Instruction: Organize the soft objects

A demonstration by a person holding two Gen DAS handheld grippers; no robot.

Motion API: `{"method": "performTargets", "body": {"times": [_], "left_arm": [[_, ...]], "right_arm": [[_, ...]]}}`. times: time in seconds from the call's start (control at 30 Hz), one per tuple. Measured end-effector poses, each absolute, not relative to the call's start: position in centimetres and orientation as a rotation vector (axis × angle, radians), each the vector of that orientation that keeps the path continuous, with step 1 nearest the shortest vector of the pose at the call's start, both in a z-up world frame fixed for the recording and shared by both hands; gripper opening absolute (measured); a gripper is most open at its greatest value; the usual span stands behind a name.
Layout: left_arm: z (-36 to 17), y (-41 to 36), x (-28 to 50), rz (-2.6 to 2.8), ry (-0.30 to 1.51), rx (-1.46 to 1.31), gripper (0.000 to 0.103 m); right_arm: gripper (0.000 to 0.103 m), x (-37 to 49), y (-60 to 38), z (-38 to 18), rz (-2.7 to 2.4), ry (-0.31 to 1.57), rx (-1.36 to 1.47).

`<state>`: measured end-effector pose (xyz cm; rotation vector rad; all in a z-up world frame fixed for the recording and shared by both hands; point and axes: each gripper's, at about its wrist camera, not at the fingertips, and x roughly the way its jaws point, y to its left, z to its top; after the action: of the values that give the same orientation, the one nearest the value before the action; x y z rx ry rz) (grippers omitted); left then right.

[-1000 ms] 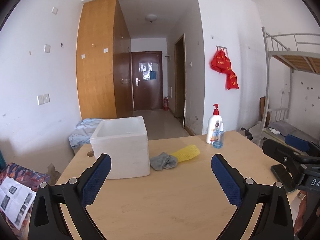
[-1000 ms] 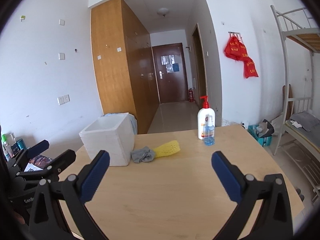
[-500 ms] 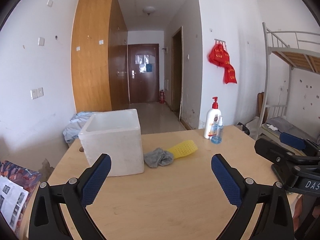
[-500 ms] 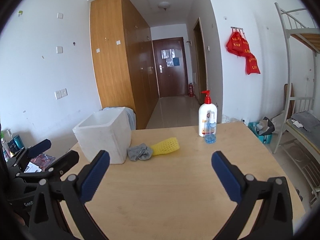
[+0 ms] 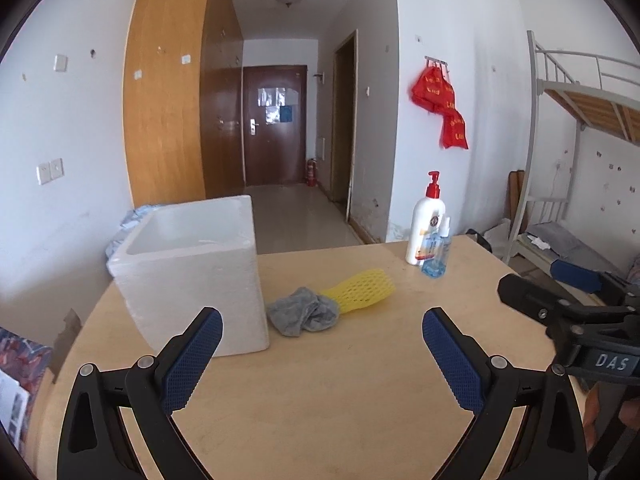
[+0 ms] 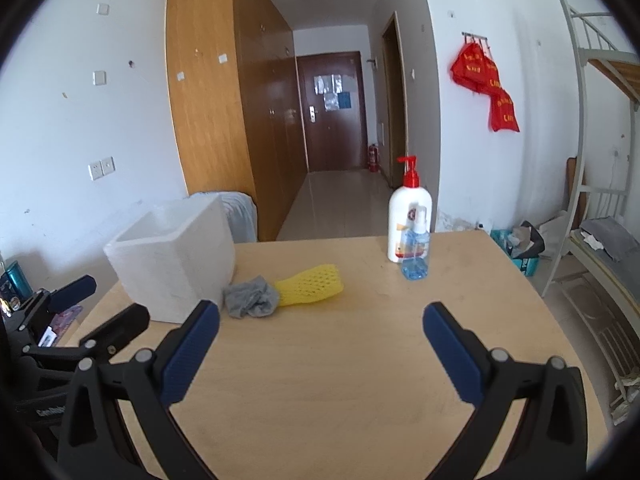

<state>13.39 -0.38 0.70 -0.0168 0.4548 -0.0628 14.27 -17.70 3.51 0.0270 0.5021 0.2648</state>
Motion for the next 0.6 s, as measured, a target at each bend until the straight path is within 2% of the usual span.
{"method": "performTargets", "body": {"times": [0.6], "left_arm": [[-4.1, -0.8, 23.1, -0.119, 0.588, -0.005, 0.100]], "right_arm": [[0.103, 23.6, -16.3, 0.1, 0.283, 0.645, -0.002]]}}
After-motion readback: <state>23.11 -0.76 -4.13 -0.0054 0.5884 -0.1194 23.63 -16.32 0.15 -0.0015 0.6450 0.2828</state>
